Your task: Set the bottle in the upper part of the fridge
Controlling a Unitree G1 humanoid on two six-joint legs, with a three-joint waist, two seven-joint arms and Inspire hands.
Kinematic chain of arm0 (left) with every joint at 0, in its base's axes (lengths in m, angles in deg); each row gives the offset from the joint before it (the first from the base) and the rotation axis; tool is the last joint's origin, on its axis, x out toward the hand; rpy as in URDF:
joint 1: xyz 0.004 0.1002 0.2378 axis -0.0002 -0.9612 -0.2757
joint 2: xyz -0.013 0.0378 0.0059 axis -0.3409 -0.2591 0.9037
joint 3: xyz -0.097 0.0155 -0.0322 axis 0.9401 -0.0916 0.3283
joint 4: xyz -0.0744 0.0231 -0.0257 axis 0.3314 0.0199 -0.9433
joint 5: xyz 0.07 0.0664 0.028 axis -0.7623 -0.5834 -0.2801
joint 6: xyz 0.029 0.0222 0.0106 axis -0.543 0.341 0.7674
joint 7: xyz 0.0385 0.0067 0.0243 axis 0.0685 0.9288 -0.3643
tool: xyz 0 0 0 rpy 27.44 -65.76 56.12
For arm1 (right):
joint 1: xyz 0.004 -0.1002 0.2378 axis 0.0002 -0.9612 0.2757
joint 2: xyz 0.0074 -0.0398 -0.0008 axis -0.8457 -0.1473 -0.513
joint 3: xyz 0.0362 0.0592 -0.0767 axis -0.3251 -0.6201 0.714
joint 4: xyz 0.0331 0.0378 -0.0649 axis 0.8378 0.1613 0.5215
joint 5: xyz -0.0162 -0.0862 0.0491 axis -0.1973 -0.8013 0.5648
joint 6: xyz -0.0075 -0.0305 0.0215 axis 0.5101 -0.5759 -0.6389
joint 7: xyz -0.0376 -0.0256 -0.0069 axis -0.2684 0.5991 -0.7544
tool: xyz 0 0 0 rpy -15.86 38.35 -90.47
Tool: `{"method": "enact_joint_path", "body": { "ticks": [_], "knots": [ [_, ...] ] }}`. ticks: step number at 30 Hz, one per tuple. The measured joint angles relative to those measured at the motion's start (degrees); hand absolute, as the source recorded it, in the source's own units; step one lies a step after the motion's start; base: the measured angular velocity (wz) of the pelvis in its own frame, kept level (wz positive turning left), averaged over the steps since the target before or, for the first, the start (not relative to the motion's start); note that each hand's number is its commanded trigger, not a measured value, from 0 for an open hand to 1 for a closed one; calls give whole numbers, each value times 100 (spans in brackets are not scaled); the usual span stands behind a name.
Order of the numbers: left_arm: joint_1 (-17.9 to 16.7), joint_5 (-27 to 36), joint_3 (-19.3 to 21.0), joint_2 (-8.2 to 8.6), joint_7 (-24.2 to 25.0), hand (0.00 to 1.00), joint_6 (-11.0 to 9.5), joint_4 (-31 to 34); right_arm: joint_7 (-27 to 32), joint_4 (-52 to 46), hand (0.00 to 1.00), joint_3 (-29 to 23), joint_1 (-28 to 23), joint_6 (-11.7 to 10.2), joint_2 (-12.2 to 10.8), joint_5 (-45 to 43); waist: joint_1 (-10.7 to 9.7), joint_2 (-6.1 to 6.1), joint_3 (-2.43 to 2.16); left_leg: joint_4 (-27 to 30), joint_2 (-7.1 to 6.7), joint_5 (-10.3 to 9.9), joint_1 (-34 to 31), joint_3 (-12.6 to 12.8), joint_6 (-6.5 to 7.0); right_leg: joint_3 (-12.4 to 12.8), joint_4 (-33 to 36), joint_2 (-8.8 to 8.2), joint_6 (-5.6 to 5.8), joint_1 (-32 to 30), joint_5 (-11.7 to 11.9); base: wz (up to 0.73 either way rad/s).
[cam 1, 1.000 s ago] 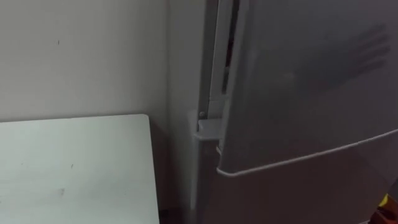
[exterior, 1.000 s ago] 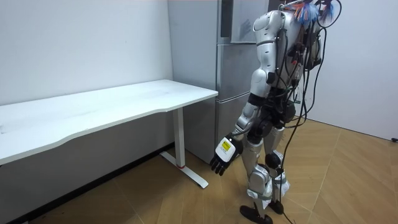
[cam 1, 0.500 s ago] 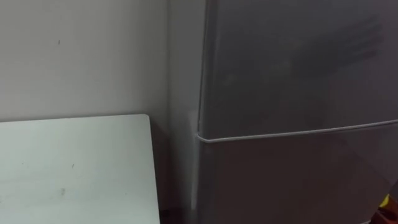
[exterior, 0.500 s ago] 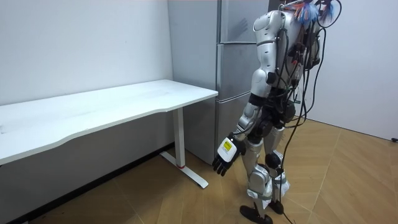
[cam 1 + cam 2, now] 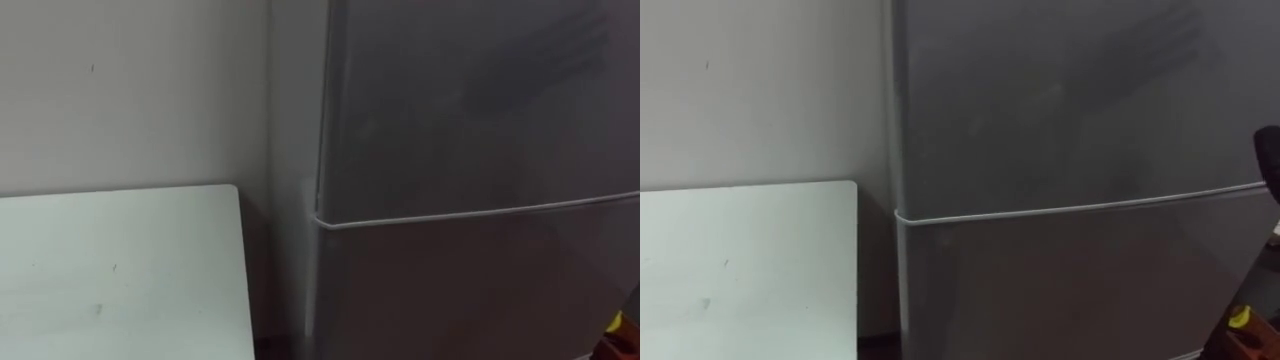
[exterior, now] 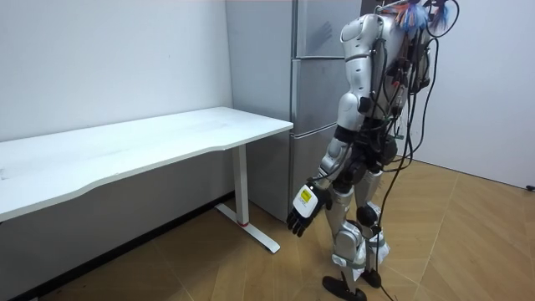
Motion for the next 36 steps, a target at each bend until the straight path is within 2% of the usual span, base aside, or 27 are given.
{"method": "enact_joint_path", "body": {
  "ticks": [6,7,8,14,18,21,25,26,31,36],
  "knots": [
    [181,-144,122,0,94,0,6,-6,-37,-141,0,47,431,-2,11,-836,115,-25,19,50,11,-4,4,-86,-8,-78,-11,1,-16,61,10,6],
    [239,-137,118,-4,98,0,6,-7,-7,-137,0,90,557,-5,28,-1008,134,-68,60,72,12,-8,10,-104,-13,-87,-80,0,-18,81,11,11],
    [287,-146,119,-4,108,0,6,-6,45,-134,0,203,645,-41,35,-1231,169,-68,66,92,19,-13,8,-123,-21,-73,-105,1,-21,88,20,7],
    [414,-156,117,-28,212,0,14,108,31,-72,0,828,1000,-35,274,-1924,411,-124,45,109,29,-14,-9,-161,-30,-89,-117,6,-36,87,30,2],
    [405,-359,120,-79,220,0,15,106,-103,370,0,1034,1507,-29,289,-1922,477,-170,76,114,13,-14,-15,-249,-29,-208,-122,6,-34,185,35,13],
    [411,-434,120,-96,248,0,49,111,-291,633,0,1122,1757,29,288,-1921,556,-219,66,117,5,-15,-58,-330,-29,-317,-179,-1,-25,205,45,15],
    [385,-430,113,-113,265,0,204,112,-278,1031,0,1257,1951,0,300,-1961,625,-205,70,106,8,-17,-9,-413,-31,-478,-182,-43,-10,274,62,9],
    [381,-431,112,-119,264,0,257,92,-260,1230,0,1326,2051,-99,309,-1982,638,-202,72,106,12,-20,-4,-409,-35,-506,-181,-45,-10,281,62,0],
    [393,-433,97,-123,290,0,394,97,-302,1822,0,1361,2226,-299,325,-2078,729,-171,78,170,20,-28,-10,-410,-24,-644,-151,-74,-23,309,83,0],
    [415,-458,98,-126,450,0,578,298,-263,2473,0,1453,2560,-359,338,-2133,775,-122,77,415,15,-87,-151,-513,-19,-717,-97,-102,-2,272,104,8]
  ]
}}
